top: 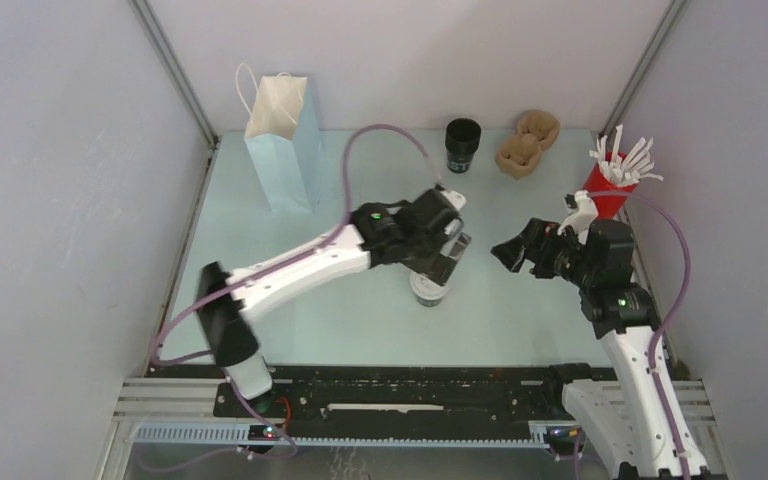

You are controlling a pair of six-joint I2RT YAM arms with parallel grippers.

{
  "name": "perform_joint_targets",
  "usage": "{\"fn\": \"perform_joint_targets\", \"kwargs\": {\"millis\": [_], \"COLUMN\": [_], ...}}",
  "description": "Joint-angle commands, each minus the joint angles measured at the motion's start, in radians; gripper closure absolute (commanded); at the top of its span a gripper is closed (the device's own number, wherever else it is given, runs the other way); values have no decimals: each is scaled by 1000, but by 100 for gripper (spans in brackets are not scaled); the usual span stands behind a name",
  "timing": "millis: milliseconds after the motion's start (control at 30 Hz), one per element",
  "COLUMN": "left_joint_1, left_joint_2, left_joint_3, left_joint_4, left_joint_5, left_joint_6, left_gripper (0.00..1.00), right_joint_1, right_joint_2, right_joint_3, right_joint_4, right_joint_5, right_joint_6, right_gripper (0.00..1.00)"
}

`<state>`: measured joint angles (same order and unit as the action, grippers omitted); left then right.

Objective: Pack the takeout coffee

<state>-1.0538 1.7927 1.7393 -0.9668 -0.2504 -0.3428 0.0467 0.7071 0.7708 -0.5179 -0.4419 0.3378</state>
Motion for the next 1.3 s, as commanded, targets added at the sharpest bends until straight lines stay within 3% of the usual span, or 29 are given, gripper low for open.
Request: {"fn": "perform_joint_targets", "kwargs": {"millis": [0, 67, 167, 367, 633, 1033, 1267], "left_joint_1": [123, 202, 287, 348, 383, 380, 370], "left_joint_2": [-258, -331, -399, -384, -306, -225, -187], "left_joint_3": [-265, -431, -642, -785, -816, -818, -884], "left_joint_4": [208, 360, 586, 836, 941, 910, 923], "left_joint_5": [221, 413, 566, 660, 675, 627, 543], "left_joint_6": [-80, -139, -233, -348, -384, -331, -321], "left_gripper": [1, 4, 8, 14, 19, 32, 41], "right_joint_1": [60, 79, 85, 120, 136, 138, 102], "right_joint_2": [122, 214, 330, 560, 768, 899, 971], "right_joint_3": [-15, -42, -103, -120, -133, -136, -205], "right_joint_4": [75, 174, 355, 508, 758, 788, 868], "right_joint_5": [-211, -347, -515, -583, -637, -608, -554], "right_joint_6": [3, 64, 167, 229, 326, 308, 401], "right_gripper": [0, 2, 4, 8, 19, 32, 37]}}
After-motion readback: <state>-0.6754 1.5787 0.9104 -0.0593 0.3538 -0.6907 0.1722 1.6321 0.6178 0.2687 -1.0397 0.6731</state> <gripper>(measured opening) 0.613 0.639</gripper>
